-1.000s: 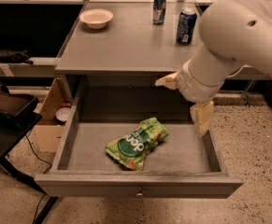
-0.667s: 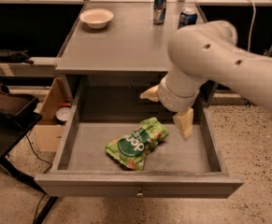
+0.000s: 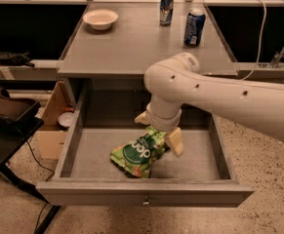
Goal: Pick green rice chip bag from top drawer and place on counter
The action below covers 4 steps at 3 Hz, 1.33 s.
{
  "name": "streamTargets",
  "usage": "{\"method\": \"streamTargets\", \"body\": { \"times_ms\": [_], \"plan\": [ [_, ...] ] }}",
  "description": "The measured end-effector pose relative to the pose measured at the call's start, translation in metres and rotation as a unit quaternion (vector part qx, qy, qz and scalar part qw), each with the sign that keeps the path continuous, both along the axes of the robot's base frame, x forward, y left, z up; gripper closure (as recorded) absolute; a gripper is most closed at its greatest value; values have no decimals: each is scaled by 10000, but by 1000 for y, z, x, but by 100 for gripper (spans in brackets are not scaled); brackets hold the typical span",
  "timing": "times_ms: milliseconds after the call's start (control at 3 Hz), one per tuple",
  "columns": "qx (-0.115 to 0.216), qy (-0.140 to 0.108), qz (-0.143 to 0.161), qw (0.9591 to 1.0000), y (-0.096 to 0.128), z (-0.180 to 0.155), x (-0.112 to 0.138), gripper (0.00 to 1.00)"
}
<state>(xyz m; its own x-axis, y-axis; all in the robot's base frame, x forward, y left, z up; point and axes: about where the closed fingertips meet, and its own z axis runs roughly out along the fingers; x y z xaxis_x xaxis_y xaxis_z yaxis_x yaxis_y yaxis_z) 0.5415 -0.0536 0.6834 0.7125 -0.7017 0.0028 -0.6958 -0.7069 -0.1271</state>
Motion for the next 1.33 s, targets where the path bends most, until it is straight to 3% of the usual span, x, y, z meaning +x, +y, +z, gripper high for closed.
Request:
{"method": "streamTargets", "body": {
  "times_ms": [333, 1000, 1333],
  "plan": [
    [16, 214, 83, 9997, 20, -34, -2, 0],
    [18, 252, 93, 9996, 22, -39, -2, 38],
    [18, 253, 93, 9996, 22, -39, -2, 36]
  ]
}}
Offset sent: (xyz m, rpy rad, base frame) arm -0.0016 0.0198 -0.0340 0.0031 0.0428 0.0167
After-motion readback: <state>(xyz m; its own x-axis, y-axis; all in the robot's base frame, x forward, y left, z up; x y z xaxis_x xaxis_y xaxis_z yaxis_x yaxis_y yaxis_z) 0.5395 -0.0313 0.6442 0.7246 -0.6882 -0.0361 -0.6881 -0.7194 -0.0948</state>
